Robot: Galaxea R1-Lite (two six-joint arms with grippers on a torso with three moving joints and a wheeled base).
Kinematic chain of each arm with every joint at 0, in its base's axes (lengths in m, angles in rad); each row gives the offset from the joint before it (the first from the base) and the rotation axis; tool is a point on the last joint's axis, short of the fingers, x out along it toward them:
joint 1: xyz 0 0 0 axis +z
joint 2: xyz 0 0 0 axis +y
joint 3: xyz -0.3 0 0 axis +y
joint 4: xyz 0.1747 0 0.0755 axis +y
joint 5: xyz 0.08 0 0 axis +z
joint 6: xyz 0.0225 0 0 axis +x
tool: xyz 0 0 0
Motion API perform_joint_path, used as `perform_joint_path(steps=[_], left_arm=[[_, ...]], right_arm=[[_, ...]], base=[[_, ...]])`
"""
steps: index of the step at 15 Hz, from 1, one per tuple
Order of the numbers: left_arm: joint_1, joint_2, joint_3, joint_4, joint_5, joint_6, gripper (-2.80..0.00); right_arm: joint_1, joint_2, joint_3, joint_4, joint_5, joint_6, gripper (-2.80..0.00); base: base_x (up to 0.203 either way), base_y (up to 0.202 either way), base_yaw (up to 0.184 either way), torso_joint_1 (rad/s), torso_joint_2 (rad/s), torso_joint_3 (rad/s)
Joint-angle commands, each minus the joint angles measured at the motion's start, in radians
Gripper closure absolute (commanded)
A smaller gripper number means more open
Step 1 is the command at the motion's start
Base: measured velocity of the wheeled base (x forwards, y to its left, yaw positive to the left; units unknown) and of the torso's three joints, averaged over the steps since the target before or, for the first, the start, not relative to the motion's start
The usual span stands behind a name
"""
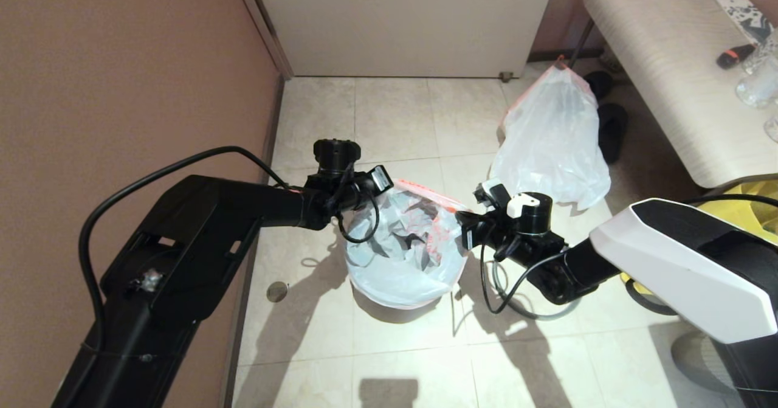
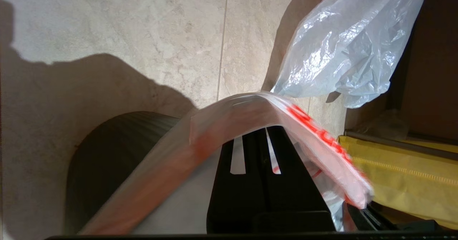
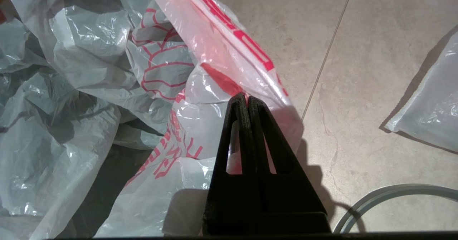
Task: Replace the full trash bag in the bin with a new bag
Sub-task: Put the new garbage bag on the trash can
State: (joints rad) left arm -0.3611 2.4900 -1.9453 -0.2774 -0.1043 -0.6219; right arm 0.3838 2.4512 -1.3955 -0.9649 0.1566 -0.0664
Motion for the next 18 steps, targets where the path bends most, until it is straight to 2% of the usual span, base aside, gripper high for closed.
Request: perform_joint_path(steps=[1,18], left_arm=[[0.001,-0.001,0.003,0.000,0.000,-0.004,0.00],[0.021,0.037,0.003,-0.003,-0.002,-0.001,0.00]], right_arm=[[0.003,-0.041,0.016,-0.007,0.003,0.000,0.00],[-0.008,0.082,-0.047,0.018,-0.013,-0.026,0.00]], base=[[0.000,0.000,0.000,0.000,0.00,0.000],[0.000,0.000,0.000,0.000,0.00,0.000]])
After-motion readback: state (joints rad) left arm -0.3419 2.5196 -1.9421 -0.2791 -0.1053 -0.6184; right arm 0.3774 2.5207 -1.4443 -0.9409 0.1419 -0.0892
